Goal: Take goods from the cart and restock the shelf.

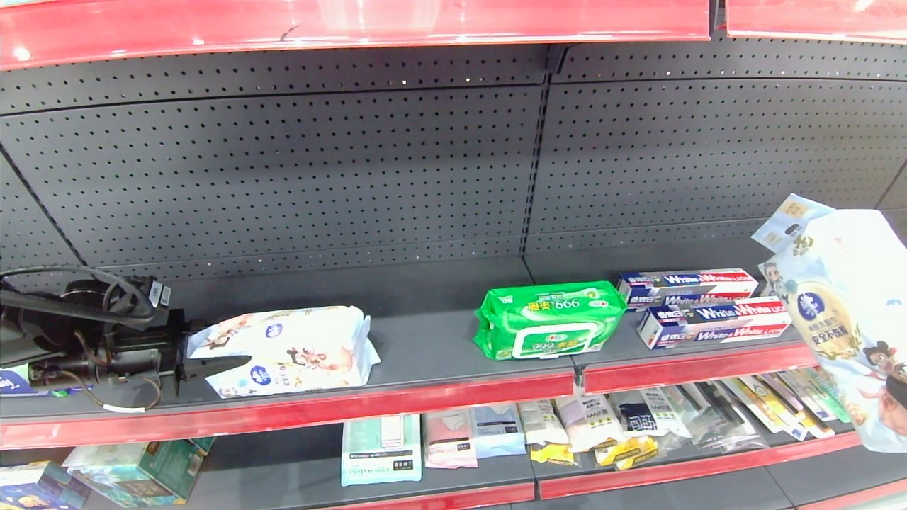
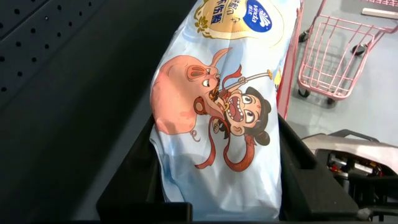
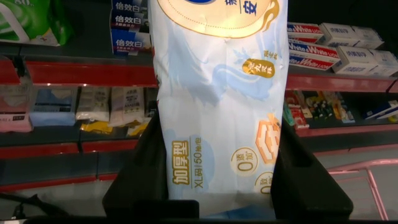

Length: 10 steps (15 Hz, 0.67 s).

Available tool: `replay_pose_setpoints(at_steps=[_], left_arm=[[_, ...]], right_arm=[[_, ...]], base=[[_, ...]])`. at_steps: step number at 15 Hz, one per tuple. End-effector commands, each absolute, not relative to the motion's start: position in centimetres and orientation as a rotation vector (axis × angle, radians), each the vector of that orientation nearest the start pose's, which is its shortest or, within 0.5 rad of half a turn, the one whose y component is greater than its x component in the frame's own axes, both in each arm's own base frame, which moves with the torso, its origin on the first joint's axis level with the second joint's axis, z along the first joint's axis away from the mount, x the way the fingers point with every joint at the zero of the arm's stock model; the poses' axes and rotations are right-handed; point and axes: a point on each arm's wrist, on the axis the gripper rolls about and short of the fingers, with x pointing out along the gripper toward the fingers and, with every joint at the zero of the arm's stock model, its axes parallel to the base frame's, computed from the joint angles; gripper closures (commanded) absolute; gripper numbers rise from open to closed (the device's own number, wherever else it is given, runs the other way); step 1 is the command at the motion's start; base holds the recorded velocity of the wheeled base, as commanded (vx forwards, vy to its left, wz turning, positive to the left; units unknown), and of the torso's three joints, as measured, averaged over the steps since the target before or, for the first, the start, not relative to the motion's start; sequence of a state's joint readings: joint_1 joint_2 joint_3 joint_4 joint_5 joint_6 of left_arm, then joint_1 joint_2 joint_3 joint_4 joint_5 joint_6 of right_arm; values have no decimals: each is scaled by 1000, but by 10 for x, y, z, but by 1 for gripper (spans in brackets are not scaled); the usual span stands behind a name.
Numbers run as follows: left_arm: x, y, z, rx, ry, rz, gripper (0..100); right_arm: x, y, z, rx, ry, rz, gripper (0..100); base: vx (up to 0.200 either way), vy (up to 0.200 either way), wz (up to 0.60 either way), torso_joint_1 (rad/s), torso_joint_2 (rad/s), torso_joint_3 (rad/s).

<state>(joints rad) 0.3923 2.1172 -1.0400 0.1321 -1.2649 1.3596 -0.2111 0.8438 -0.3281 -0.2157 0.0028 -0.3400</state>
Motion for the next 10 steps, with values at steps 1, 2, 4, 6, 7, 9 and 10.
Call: replay_pose_setpoints(at_steps=[1, 2, 4, 6, 7, 9, 10], left_arm=[[318, 109, 57, 303, 170, -1079, 100], [318, 109, 57, 306, 168, -1080, 100], [319, 109, 55, 310, 164, -1083, 100], [320, 110, 55, 313, 161, -1082, 100], [320, 110, 55, 315, 161, -1081, 100], [320, 110, 55, 319, 159, -1082, 100], [320, 110, 56, 321, 159, -1081, 100]], right_arm=[[86, -18, 173, -304, 333, -154, 100], [86, -18, 173, -304, 333, -154, 100], [86, -18, 173, -304, 333, -154, 100], [86, -18, 173, -304, 332, -154, 100], [86, -18, 173, -304, 332, -154, 100], [86, -18, 174, -304, 332, -154, 100], [86, -19, 174, -305, 330, -154, 100]], base=[[0, 0, 0, 0, 0, 0], [0, 0, 0, 0, 0, 0], [0, 0, 0, 0, 0, 0], [0, 0, 0, 0, 0, 0], [0, 0, 0, 0, 0, 0], [0, 0, 0, 0, 0, 0], [0, 0, 0, 0, 0, 0]])
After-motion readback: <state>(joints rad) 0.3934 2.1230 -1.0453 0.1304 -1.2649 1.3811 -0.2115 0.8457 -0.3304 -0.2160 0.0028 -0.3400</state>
